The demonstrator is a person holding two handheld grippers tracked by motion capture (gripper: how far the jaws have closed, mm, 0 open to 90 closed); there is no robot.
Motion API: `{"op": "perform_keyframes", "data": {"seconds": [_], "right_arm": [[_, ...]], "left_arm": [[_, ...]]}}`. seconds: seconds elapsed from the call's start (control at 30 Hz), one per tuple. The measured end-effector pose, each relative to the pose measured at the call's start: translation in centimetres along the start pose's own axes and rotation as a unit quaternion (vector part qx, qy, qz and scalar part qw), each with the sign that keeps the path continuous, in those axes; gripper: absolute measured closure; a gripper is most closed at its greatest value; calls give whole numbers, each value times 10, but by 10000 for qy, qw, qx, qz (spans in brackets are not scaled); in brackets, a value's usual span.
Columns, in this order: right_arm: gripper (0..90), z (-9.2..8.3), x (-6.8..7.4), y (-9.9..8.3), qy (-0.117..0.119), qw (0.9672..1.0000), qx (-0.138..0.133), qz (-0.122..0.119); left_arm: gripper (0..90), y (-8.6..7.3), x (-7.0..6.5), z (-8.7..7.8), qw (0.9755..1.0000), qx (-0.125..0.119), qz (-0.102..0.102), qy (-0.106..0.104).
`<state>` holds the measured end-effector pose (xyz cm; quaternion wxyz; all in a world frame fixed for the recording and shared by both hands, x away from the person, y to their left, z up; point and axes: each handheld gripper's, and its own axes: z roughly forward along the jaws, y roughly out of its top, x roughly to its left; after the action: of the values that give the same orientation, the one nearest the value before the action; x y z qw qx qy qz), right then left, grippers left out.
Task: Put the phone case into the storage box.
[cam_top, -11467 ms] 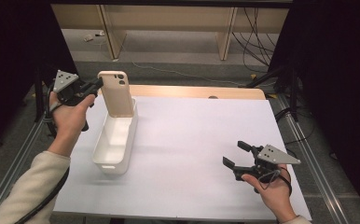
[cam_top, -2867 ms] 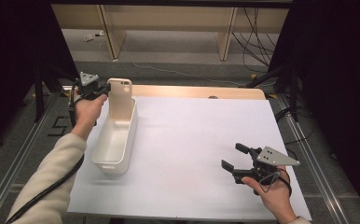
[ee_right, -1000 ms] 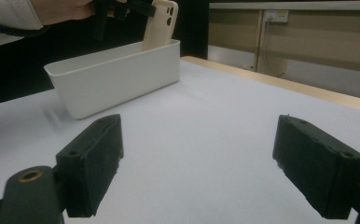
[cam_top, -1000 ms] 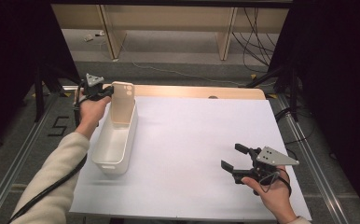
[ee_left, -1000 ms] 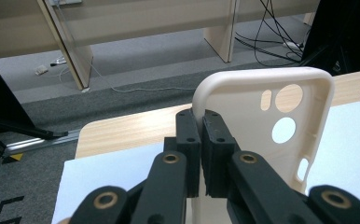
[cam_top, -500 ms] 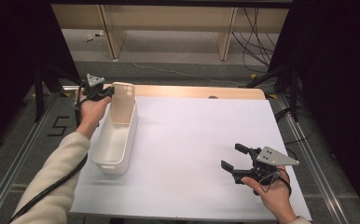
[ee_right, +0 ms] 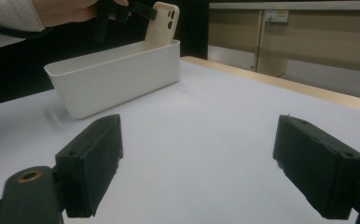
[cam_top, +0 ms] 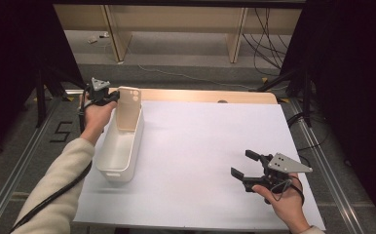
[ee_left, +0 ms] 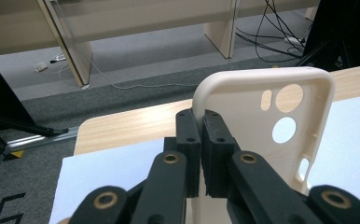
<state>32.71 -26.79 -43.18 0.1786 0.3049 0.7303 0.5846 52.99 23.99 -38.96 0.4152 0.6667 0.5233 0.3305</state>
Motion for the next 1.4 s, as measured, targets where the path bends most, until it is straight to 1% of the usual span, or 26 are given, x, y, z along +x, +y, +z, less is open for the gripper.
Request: {"op": "perform_keyframes", "data": {"seconds": [0.03,0.1,0.3,0.57,0.63,0.7,0.73,0.93,1.0,1.03,1.2,1.23,1.37,1.4], "right_arm": [[170,0,0,0,-4,10000,4,-19],[171,0,1,0,22,10000,-13,31],[170,1,0,-1,2,10000,-12,4],[170,0,1,0,15,10000,0,29],[171,1,0,-1,7,10000,-31,-13],[171,0,0,0,20,10000,22,22],[171,0,1,0,12,10000,4,28],[170,1,0,0,-19,10000,-6,-7],[170,0,0,0,-14,10000,33,-14],[171,0,0,0,21,10000,28,-6],[171,1,0,-1,-14,10000,-3,-10],[170,0,0,0,-7,10000,38,-13],[170,0,0,0,-6,10000,29,-24],[171,2,0,-1,51,10000,-59,23]], "left_arm": [[864,0,0,0,10000,1,1,3],[864,0,0,0,10000,5,-14,4],[864,-1,0,1,10000,18,3,14],[864,-1,0,3,10000,39,19,22],[864,-1,0,3,10000,41,20,20],[864,-1,0,4,10000,41,5,27],[864,-1,0,4,10000,48,11,21],[863,-2,0,5,10000,68,1,18],[863,-2,0,5,10000,73,1,24],[863,-2,0,5,10000,74,2,25],[863,-3,0,7,9999,121,20,41],[863,-4,0,7,9999,128,24,38],[862,-4,0,9,9999,144,24,45],[862,-4,0,9,9999,146,25,42]]}}
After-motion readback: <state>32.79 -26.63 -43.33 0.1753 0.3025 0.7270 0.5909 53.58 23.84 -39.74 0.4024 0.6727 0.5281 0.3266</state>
